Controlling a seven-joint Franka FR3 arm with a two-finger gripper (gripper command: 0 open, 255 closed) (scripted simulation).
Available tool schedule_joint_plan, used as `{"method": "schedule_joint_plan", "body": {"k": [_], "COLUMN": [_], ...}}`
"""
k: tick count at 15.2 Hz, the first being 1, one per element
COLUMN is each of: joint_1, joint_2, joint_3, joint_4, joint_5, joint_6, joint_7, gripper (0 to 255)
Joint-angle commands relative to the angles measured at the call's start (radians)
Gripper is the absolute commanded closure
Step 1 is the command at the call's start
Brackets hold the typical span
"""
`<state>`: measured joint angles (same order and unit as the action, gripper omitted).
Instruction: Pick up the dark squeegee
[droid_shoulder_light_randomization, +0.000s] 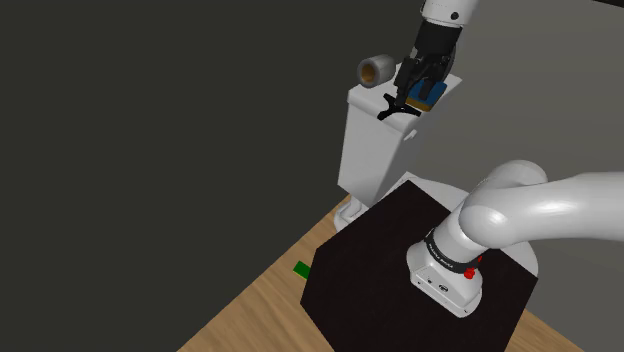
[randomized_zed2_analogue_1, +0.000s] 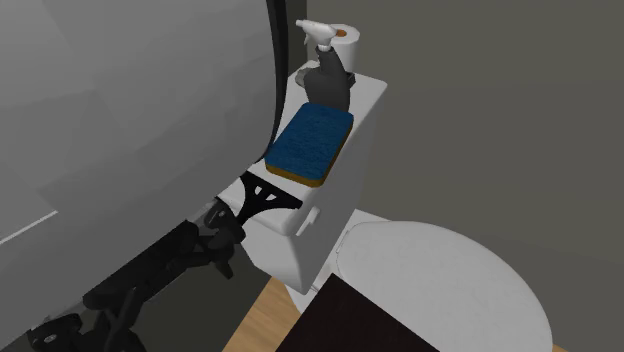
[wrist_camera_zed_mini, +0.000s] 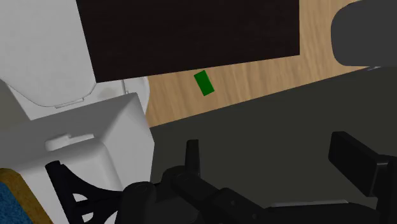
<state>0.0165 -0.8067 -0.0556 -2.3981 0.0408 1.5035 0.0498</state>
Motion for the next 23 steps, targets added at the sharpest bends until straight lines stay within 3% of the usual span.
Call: {"method": "schedule_joint_plan", "body": {"k": [1, 13, 23], "joint_1": [0.0, -0.082, -0.129], "joint_2": [0.0, 0.344, 0.627], "joint_3": [0.0, -0.141, -0.234], "joint_4": [0.0, 0.106, 0.264], "joint_5": [0.0, -0.124, -0.147], "joint_6": [0.0, 0.228, 0.355], "joint_7": [0.0, -0.097, -0.165], "gripper": [0, 0, 0]}}
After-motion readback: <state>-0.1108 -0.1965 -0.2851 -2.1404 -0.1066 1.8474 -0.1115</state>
